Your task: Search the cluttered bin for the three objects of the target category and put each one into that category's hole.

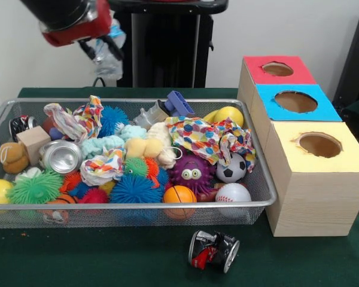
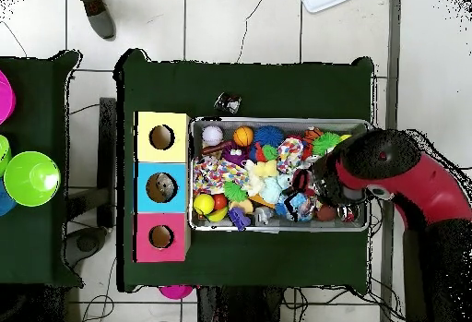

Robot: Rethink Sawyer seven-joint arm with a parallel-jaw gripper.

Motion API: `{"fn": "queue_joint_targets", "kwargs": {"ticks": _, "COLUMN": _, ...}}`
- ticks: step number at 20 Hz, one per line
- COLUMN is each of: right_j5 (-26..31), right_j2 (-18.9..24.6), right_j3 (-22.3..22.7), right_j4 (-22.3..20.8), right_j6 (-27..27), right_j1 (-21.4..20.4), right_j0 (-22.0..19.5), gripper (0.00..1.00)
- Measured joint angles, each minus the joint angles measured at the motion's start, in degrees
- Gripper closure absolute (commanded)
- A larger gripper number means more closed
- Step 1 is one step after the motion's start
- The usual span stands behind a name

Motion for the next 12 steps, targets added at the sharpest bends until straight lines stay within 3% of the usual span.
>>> {"fn": "queue_joint_targets", "kwargs": {"ticks": 12, "right_j5": -3.4, "right_j2": -3.6, "right_j3": 10.7, "right_j4": 9.6, "right_j6": 0.5, "right_j1": -2.1, "right_j0": 5.8, "gripper": 1.00}}
